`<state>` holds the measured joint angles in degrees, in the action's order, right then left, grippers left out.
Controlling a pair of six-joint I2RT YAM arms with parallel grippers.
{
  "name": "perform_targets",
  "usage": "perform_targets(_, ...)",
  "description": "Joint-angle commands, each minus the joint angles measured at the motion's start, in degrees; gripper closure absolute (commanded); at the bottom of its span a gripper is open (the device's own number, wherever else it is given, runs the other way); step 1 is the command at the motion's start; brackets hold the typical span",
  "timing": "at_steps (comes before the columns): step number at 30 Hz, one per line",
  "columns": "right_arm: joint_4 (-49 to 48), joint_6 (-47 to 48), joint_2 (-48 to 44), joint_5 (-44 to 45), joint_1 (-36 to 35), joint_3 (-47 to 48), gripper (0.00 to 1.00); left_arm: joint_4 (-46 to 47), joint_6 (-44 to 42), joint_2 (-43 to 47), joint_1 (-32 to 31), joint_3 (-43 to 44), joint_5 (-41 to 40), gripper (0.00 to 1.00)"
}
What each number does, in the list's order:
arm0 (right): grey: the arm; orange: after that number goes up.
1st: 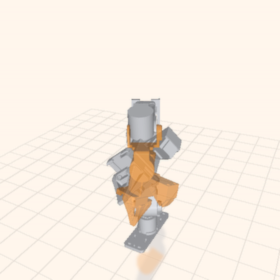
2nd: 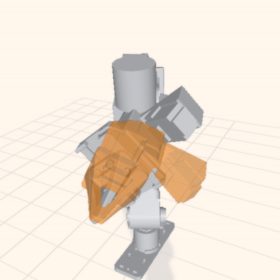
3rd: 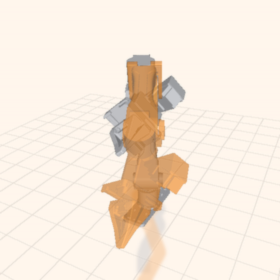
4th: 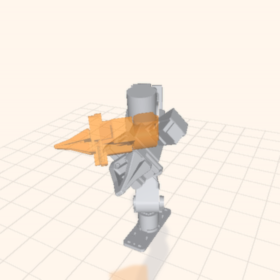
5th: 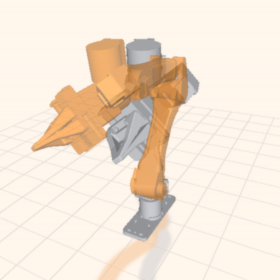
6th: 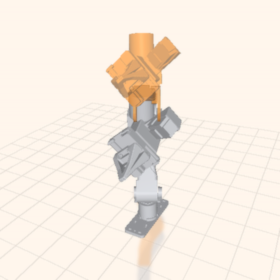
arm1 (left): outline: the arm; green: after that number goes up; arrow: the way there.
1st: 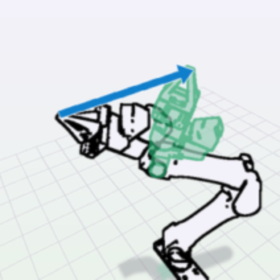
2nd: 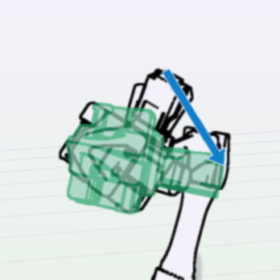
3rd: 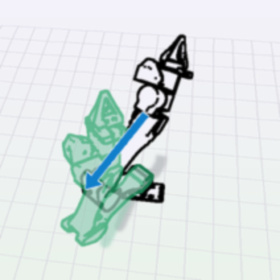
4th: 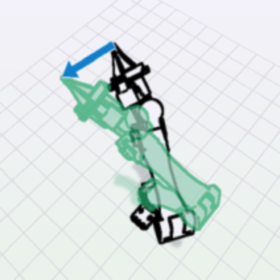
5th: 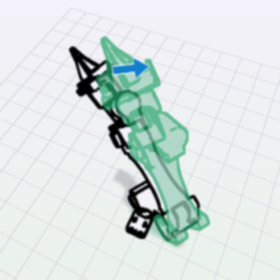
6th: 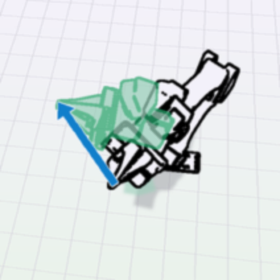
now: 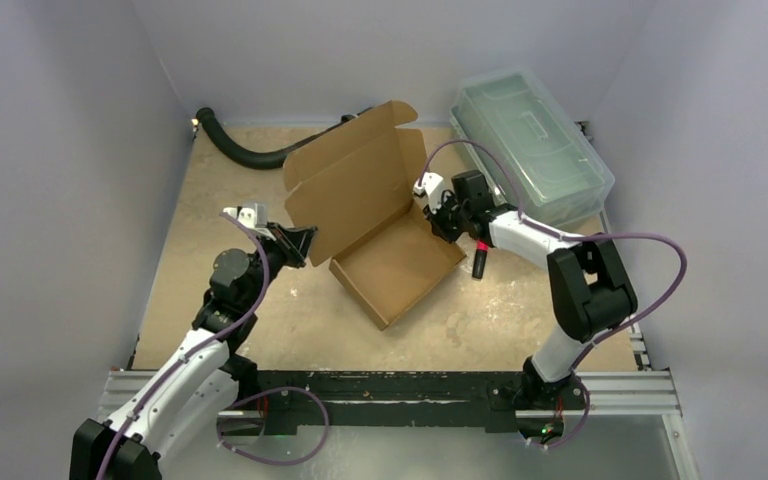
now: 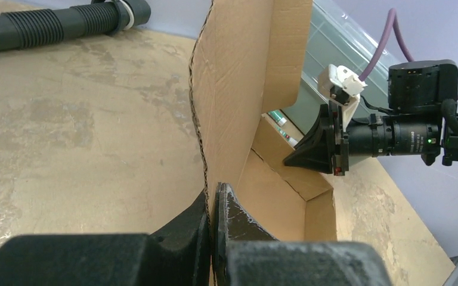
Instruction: Fold the paper box
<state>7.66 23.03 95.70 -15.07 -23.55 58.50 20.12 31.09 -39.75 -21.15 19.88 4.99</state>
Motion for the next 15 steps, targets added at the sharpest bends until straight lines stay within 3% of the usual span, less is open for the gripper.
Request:
perform_targets(1, -1.5, 3.03, 1.21, -0.61, -1.4, 0.93, 0.88, 4.05, 0.52, -0.16, -1.41, -0.11, 0.44, 1.0)
perform_targets(6, 0.91, 4.85, 1.84, -1.87, -1.4, 1.47, 0.73, 4.01, -0.83, 0.66, -2.18, -0.31, -1.38, 1.0)
perform_targets(15, 4.67, 8.27, 2.65, -0.81, -1.4, 2.52, 0.61, 3.79, -2.85, 2.32, -3.51, -0.12, -4.77, 1.0)
